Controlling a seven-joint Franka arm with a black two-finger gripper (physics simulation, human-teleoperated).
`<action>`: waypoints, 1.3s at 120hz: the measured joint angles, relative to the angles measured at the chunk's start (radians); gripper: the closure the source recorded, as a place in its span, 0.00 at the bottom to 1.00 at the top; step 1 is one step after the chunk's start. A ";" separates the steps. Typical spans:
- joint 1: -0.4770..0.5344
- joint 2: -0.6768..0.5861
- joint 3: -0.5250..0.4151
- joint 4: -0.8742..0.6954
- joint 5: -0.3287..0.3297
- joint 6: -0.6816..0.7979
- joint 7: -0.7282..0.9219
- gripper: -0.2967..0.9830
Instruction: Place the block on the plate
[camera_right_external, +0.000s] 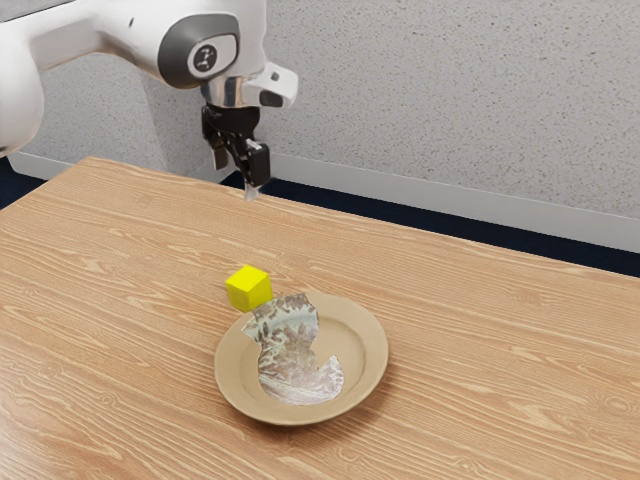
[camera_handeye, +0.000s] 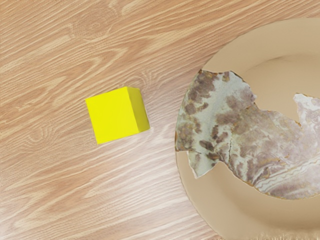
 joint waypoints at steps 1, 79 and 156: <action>0.000 0.001 0.000 0.000 0.001 0.001 0.004 0.23; 0.103 0.405 0.113 0.048 -0.151 0.229 0.190 0.23; 0.137 0.566 0.157 0.055 -0.329 0.475 0.251 0.24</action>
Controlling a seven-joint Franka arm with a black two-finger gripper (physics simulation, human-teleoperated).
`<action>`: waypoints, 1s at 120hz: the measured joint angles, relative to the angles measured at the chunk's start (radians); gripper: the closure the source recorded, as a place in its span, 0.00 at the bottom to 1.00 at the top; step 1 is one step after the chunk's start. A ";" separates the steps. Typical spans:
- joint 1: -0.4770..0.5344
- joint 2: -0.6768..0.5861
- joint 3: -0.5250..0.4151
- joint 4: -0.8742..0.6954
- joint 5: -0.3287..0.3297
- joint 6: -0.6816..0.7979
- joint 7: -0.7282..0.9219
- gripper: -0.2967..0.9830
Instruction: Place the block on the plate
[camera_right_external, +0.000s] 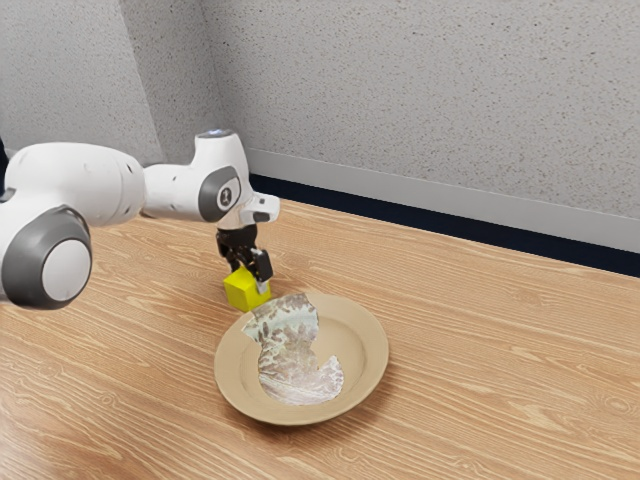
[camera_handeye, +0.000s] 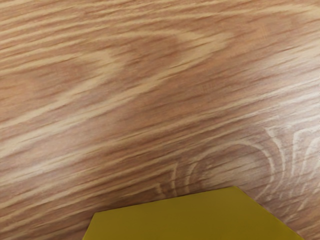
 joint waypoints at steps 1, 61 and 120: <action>0.000 0.000 0.000 0.000 -0.001 0.001 0.000 0.25; -0.012 -0.080 -0.005 -0.054 -0.003 -0.006 0.014 0.47; -0.202 -0.263 -0.054 -0.295 -0.007 0.004 0.011 0.45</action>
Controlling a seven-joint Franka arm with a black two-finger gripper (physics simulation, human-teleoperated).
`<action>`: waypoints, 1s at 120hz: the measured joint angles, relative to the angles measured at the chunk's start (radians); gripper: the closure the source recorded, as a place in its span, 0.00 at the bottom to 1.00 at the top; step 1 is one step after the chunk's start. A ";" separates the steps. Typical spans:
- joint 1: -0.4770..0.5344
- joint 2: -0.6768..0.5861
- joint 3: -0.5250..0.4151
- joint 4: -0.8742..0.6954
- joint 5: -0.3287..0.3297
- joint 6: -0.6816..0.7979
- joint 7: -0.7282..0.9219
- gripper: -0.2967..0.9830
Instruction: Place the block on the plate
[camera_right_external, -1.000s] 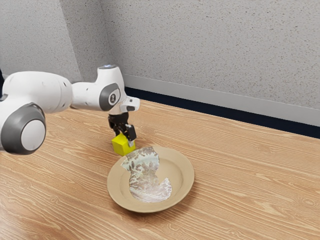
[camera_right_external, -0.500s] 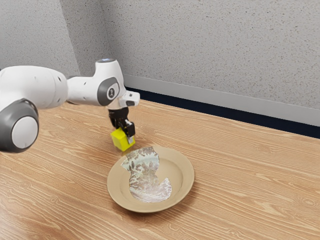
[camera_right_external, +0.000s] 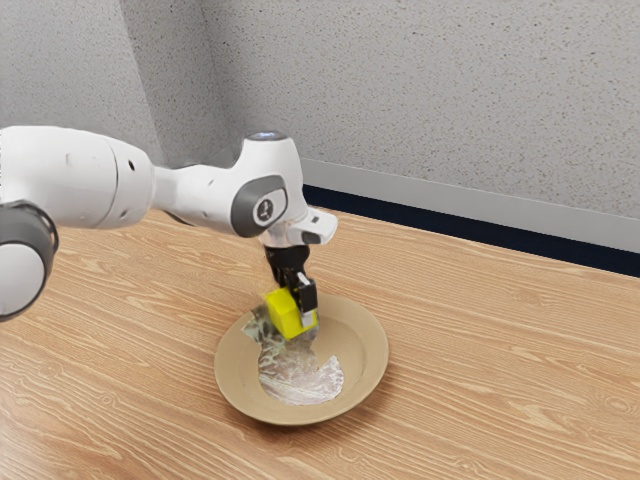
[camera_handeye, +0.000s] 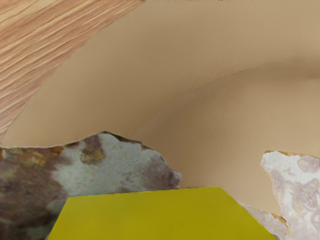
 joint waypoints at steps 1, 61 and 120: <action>-0.001 0.000 -0.002 -0.002 0.000 0.000 0.000 0.45; -0.023 -0.069 -0.024 -0.065 0.000 0.022 0.003 0.28; -0.054 -0.161 -0.021 0.202 0.170 -0.229 0.004 0.24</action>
